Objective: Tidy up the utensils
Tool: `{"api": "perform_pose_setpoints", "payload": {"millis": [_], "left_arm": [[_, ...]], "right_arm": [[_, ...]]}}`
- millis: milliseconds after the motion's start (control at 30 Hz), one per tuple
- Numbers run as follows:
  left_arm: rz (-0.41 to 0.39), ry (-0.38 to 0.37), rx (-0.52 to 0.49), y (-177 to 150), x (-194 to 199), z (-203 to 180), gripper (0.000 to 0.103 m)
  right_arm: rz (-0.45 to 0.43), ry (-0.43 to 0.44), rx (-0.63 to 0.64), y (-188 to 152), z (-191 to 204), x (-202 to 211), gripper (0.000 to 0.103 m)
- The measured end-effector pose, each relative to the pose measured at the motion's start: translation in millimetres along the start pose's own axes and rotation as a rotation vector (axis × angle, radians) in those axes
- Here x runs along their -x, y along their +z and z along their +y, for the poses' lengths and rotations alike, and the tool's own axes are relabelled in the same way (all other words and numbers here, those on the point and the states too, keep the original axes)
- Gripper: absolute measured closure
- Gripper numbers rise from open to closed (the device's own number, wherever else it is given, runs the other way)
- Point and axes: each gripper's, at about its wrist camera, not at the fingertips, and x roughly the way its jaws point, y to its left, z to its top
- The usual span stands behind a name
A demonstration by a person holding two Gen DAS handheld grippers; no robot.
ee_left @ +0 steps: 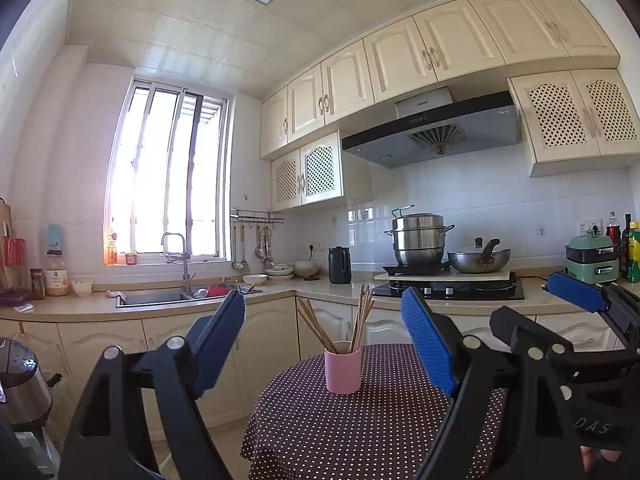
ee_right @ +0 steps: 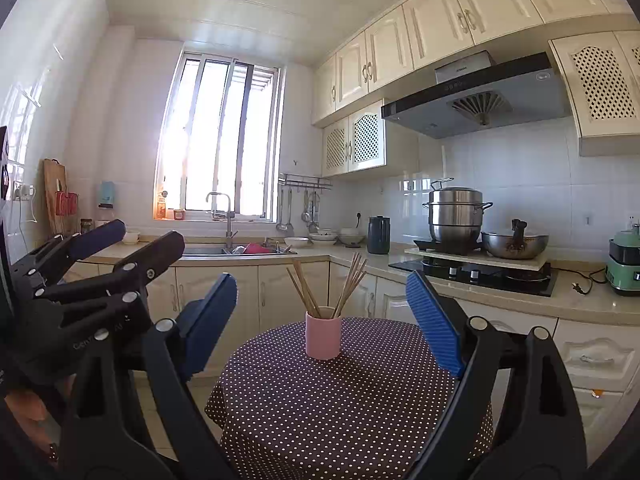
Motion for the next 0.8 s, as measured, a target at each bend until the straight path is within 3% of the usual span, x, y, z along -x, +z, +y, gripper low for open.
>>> {"api": "perform_pose_setpoints", "payload": {"millis": [800], "left_arm": [[-0.005, 0.006, -0.008, -4.2, -0.5, -1.4, 0.024]], "right_arm": [[0.003, -0.018, -0.005, -1.5, -2.3, -0.1, 0.015]]}}
